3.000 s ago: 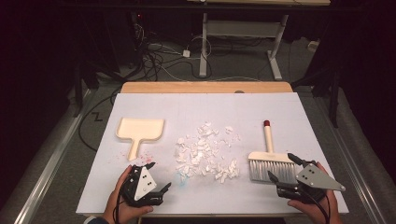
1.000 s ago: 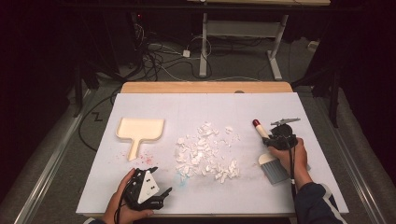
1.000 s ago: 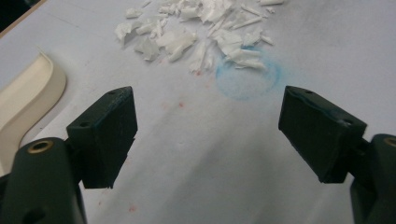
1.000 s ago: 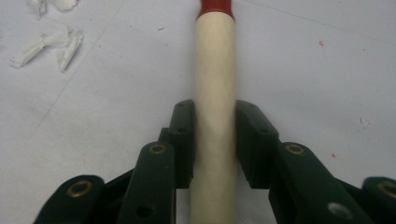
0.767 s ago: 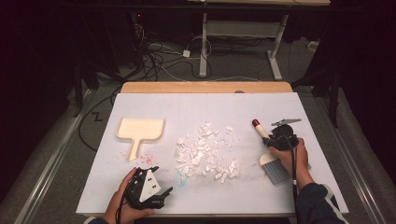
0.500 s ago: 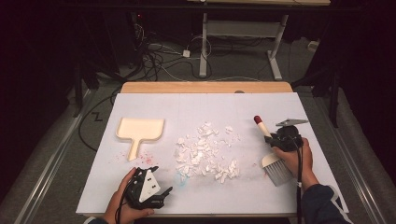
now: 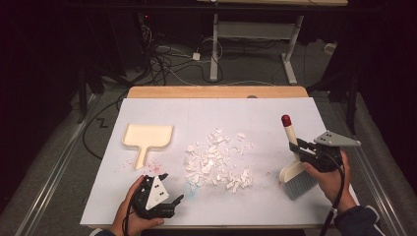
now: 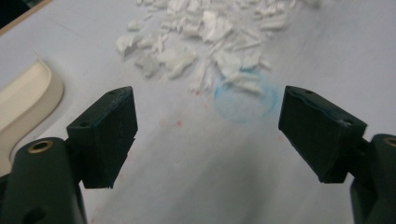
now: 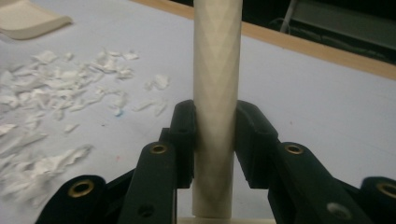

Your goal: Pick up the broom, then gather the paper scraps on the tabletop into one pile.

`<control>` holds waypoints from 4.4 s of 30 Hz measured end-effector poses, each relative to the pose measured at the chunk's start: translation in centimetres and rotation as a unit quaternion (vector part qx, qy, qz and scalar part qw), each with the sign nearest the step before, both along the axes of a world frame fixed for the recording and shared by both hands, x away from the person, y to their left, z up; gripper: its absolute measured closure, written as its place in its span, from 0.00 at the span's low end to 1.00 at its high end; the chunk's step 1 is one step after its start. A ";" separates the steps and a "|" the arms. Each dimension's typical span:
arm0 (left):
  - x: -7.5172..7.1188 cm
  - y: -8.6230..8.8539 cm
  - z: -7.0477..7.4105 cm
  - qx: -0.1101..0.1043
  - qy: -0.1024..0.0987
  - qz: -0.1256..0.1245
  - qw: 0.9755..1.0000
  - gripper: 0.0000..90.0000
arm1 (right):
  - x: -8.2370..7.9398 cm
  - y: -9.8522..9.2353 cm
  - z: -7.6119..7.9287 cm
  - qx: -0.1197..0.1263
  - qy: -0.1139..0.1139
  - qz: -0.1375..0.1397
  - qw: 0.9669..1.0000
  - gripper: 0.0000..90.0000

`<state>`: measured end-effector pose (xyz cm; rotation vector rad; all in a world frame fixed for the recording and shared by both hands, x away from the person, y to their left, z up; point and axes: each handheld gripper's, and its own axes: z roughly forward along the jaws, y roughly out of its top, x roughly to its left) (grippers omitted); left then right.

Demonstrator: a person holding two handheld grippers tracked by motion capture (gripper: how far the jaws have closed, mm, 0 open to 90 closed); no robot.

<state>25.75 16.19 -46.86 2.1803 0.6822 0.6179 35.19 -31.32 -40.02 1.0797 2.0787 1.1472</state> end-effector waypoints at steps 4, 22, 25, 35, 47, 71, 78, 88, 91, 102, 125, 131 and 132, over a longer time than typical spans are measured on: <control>-0.2 -1.3 1.2 -0.039 -0.001 -0.018 0.999 0.20 | -2.0 0.2 0.9 0.008 -0.025 0.021 0.999 0.80; 0.4 -15.6 4.7 -0.130 0.027 -0.148 0.980 0.23 | -5.4 5.6 3.9 0.013 -0.085 0.068 0.994 0.80; 1.2 -17.6 4.4 -0.144 0.038 -0.148 0.978 0.25 | -5.8 6.9 4.2 0.005 -0.098 0.076 0.992 0.80; 4.0 -18.4 3.7 -0.207 0.071 -0.098 0.971 0.47 | -6.5 9.7 4.7 0.002 -0.119 0.097 0.988 0.79; 4.5 -15.6 4.5 -0.176 0.072 -0.137 0.972 0.72 | -7.2 9.4 5.3 0.018 -0.119 0.132 0.984 0.76; 3.1 -11.2 5.1 -0.074 0.089 -0.281 0.953 0.72 | -4.8 10.1 -0.6 -0.091 0.064 0.366 0.924 0.44; 3.5 -11.2 4.8 -0.101 0.088 -0.274 0.952 0.69 | -3.7 10.5 -1.9 -0.029 0.094 0.416 0.904 0.67; 2.5 -9.1 6.1 -0.064 0.001 -0.202 0.977 0.36 | -4.3 10.0 -0.6 -0.041 0.064 0.387 0.919 0.76; 2.0 -7.6 6.2 -0.056 -0.032 -0.158 0.985 0.28 | -3.7 9.0 -0.1 -0.023 0.062 0.351 0.934 0.76; 1.6 -1.3 3.8 -0.013 -0.071 -0.015 0.997 0.18 | -1.5 5.2 1.4 -0.009 0.038 0.216 0.976 0.76; 0.8 4.4 -0.5 0.023 -0.035 0.072 0.996 0.19 | 7.8 5.3 0.1 -0.162 0.003 0.039 0.986 0.76; 0.9 4.3 -0.6 0.025 -0.035 0.069 0.997 0.19 | 10.2 8.4 -1.1 -0.204 0.006 0.031 0.978 0.76; 0.8 4.4 -0.5 0.025 -0.035 0.068 0.997 0.19 | 10.5 9.1 -1.3 -0.209 0.006 0.032 0.977 0.76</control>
